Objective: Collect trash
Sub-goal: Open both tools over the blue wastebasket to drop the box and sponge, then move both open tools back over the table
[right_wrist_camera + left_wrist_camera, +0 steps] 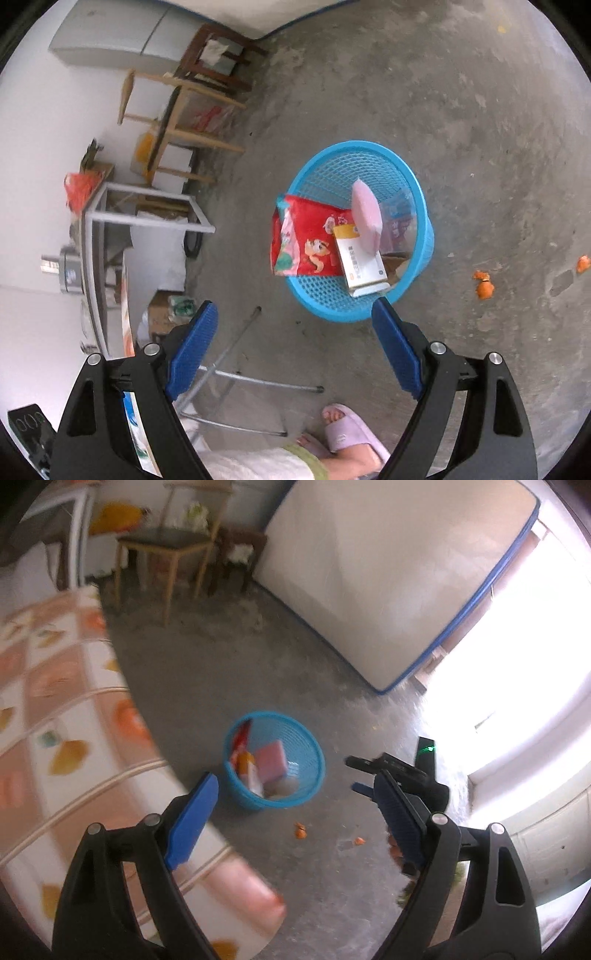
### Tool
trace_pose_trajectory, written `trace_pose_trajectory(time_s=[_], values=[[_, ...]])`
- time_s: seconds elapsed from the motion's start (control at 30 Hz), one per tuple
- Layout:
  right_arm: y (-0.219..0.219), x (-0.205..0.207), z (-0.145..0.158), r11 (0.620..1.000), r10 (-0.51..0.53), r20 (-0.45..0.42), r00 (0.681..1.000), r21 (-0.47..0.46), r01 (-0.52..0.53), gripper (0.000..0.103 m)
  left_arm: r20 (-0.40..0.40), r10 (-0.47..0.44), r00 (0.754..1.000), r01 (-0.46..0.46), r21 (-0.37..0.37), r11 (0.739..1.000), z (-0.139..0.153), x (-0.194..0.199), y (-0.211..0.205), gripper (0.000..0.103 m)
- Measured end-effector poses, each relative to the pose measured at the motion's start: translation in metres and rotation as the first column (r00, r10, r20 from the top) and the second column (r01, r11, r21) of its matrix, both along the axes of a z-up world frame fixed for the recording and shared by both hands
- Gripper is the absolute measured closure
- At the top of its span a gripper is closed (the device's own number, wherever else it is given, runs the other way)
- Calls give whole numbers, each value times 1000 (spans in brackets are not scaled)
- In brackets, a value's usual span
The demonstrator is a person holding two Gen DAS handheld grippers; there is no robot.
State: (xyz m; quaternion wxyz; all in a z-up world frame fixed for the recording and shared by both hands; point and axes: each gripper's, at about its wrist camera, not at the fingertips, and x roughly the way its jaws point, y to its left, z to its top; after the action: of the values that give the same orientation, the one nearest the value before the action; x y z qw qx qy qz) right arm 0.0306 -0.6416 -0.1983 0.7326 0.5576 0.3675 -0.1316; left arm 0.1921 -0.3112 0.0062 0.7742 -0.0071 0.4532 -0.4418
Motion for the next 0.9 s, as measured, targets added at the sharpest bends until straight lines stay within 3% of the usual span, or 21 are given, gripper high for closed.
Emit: trace_pose_trajectory(time_s=[0.27,0.43,0.6,0.8,0.9], values=[[52,8,71,971,174,29,984,-174,-167,20,90,134,987,-131,-42,990,21,-16,94,20],[97,34,136,908,329,78,941,-300,-292,20,153,241,958,-235,-59,970,25,-29,158,20],[155,71,187,828,485,119,866,-380,-412,20,210,341,916,-333,-75,940,26,-46,221,19],[245,128,209,739,622,53,781,-369,-564,19,264,476,839,-465,-105,879,20,-68,299,18],[306,159,214,687,692,31,721,-334,-645,19,260,539,801,-529,-114,841,13,-76,334,18]])
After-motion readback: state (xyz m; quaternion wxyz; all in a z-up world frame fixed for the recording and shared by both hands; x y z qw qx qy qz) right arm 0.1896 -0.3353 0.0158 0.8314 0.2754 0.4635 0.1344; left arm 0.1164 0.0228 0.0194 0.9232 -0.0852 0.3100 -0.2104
